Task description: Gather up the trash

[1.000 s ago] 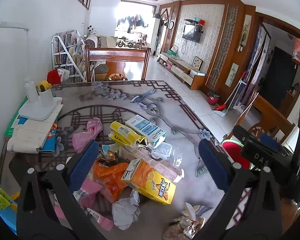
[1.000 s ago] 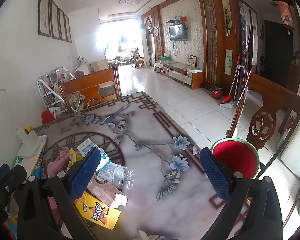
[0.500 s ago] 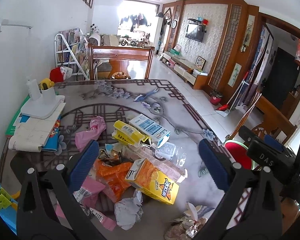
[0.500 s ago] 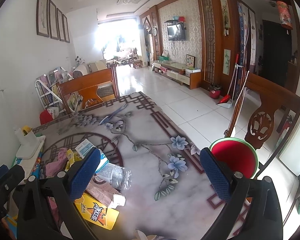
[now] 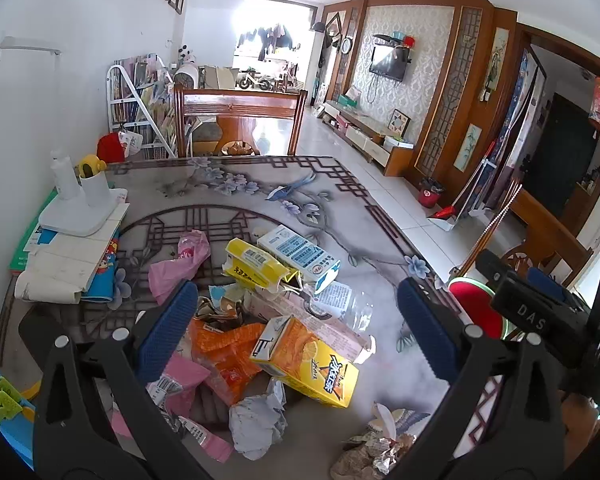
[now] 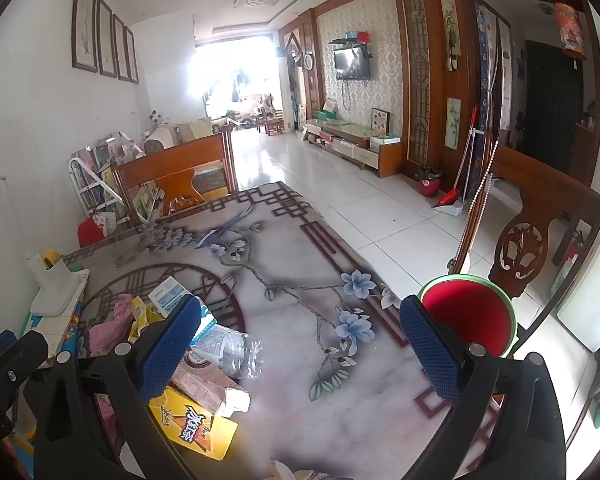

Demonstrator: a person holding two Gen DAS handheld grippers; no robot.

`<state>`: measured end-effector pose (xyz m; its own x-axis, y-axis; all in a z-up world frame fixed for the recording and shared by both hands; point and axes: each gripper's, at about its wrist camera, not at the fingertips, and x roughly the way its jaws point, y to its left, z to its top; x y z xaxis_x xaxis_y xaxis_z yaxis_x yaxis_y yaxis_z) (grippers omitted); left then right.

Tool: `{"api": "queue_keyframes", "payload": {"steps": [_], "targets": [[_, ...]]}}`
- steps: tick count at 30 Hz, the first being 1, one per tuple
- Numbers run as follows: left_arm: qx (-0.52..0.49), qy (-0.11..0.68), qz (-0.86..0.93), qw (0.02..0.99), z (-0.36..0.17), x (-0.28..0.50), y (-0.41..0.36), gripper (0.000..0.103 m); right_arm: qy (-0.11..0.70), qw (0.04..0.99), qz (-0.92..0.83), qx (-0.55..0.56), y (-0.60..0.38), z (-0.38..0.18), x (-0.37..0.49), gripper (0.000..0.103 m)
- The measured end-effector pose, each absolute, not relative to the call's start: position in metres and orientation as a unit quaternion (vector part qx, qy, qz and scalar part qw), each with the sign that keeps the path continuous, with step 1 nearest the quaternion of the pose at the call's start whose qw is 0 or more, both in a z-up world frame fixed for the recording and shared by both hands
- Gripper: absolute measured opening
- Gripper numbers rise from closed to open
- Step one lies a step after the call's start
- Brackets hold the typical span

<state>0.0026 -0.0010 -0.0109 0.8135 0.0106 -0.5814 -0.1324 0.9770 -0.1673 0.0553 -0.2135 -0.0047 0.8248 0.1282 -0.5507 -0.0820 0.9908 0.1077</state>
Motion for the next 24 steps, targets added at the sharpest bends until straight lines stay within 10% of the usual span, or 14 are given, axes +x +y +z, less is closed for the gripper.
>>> {"api": "queue_keyframes", "payload": {"steps": [24], "targets": [[-0.104, 0.305, 0.037, 0.946, -0.0147, 0.0056, -0.0003, 0.098, 0.298, 0.952, 0.05, 0.043, -0.2168, -0.01, 0.0592, 0.095]]}}
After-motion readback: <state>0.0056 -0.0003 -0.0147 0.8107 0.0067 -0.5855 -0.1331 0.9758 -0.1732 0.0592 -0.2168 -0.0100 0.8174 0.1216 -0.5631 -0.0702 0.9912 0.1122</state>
